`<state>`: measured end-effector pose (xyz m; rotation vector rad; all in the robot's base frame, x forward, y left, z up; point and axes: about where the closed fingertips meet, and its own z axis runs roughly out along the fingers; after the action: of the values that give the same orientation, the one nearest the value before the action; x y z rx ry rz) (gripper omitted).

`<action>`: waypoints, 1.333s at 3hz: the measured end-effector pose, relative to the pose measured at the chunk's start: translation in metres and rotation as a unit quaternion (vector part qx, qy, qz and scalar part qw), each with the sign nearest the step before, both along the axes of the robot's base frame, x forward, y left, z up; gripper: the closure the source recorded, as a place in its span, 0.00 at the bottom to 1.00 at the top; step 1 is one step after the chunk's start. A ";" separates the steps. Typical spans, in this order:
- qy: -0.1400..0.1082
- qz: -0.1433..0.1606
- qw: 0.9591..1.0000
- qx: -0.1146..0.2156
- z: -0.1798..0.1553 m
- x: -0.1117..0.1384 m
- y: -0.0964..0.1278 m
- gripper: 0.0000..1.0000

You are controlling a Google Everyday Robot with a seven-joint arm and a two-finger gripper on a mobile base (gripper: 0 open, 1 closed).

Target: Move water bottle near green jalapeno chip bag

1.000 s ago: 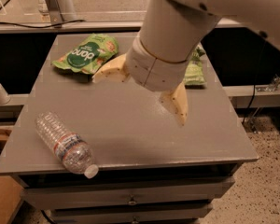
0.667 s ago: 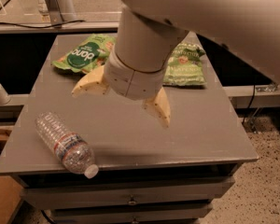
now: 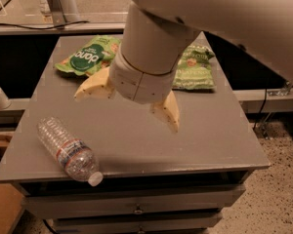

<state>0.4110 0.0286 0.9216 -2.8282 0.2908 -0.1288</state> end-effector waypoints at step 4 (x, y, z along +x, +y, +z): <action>-0.108 0.258 0.960 -0.022 -0.020 0.040 0.090 0.00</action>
Offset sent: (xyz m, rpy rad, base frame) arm 0.0147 0.0620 -0.0138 -0.0647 -0.1946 0.4652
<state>0.4509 0.1191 0.9019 -2.7921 -0.5011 -0.3259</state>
